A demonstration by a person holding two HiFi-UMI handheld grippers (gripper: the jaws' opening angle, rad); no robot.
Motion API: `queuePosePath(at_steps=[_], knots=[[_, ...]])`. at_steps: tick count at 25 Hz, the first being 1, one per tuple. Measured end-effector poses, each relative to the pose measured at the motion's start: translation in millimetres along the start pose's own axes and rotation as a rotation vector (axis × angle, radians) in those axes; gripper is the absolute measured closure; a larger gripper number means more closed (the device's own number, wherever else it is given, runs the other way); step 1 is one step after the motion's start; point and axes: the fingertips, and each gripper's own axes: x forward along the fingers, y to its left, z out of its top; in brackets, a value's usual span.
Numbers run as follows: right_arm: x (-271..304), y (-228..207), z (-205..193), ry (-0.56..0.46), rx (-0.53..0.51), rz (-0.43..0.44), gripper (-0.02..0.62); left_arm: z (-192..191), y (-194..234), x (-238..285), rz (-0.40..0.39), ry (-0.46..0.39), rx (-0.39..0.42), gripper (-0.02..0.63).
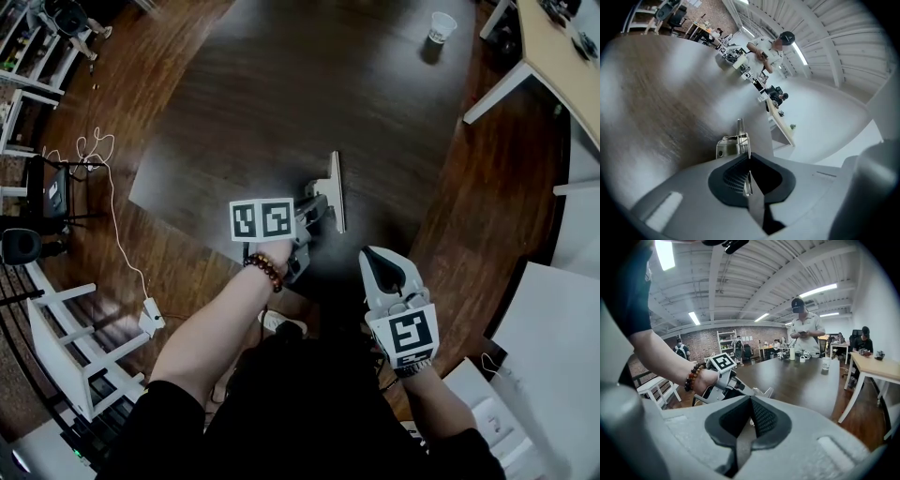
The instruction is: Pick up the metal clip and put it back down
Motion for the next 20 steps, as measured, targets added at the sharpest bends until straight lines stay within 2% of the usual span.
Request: queuePosePath(at_steps=[5, 9, 12, 15, 20], knots=[[-0.2, 32.8, 8.9, -0.013, -0.047, 0.029, 0.607, -0.6, -3.6, -33.8, -0.028, -0.058, 0.003, 0.581], [-0.3, 39.8, 18.3, -0.028, -0.072, 0.032, 0.607, -0.2, -9.0, -47.7, -0.052, -0.092, -0.005, 0.581], [0.6, 80.2, 29.4, -0.042, -0.078, 0.019, 0.607, -8.8, -0.8, -91.9, -0.076, -0.114, -0.008, 0.581], [-2.7, 96.0, 36.8, -0.04, -0.12, 0.019, 0.607, -14.7, -4.5, -110.1, -0.101, -0.129, -0.007, 0.581], [-22.2, 113.8, 52.4, -0.069, -0.166, -0.062, 0.607, -22.7, -23.1, -135.1, -0.17, -0.126, 0.028, 0.581]])
